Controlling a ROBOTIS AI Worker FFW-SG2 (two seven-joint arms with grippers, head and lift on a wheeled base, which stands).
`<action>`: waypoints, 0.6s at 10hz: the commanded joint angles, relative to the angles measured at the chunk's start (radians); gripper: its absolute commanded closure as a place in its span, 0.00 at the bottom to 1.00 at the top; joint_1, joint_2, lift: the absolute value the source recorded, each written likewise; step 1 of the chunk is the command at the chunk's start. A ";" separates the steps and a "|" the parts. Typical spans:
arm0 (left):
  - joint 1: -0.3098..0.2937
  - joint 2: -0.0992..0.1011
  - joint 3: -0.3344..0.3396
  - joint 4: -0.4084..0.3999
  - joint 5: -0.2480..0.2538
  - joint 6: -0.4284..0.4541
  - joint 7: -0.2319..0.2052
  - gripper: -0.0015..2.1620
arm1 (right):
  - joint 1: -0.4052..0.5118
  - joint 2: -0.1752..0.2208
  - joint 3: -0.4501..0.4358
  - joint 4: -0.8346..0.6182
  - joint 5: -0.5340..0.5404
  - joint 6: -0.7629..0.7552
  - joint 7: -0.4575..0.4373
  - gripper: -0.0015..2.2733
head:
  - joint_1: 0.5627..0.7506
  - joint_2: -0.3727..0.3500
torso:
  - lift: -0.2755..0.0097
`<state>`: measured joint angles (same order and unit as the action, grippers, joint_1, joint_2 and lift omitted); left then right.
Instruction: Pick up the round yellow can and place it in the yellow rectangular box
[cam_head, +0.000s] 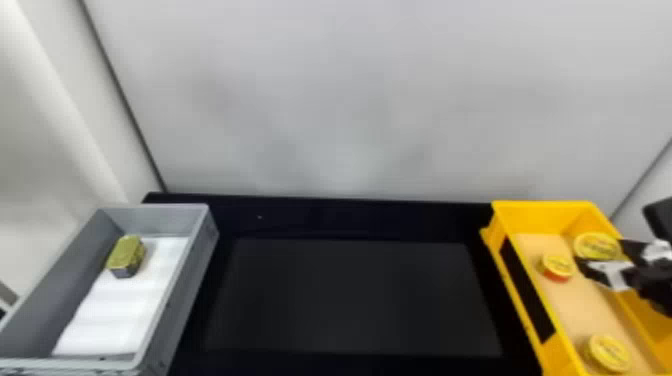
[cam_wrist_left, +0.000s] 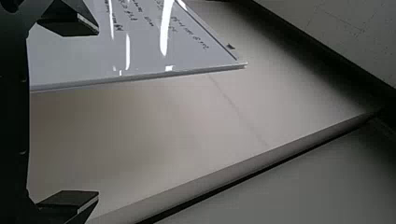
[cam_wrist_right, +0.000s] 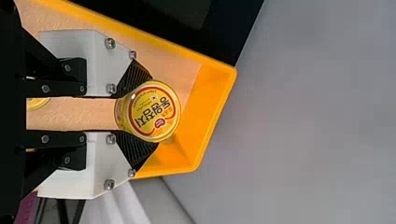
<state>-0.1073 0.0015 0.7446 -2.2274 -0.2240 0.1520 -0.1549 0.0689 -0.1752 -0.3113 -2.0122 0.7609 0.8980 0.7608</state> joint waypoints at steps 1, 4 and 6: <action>0.003 -0.004 0.000 -0.001 0.000 0.000 0.000 0.02 | -0.012 -0.003 -0.066 0.070 0.005 -0.019 -0.006 0.40 | 0.66 0.53 | 0.77; 0.004 -0.004 0.000 -0.004 0.000 0.000 0.000 0.02 | -0.031 -0.004 -0.084 0.185 0.005 -0.026 -0.019 0.40 | 0.66 0.53 | 0.77; 0.004 -0.004 0.000 -0.006 0.000 0.000 0.000 0.02 | -0.054 -0.003 -0.088 0.276 0.002 -0.039 -0.036 0.40 | 0.66 0.53 | 0.77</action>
<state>-0.1031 0.0015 0.7443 -2.2327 -0.2240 0.1520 -0.1549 0.0317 -0.1787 -0.3972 -1.7970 0.7652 0.8655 0.7322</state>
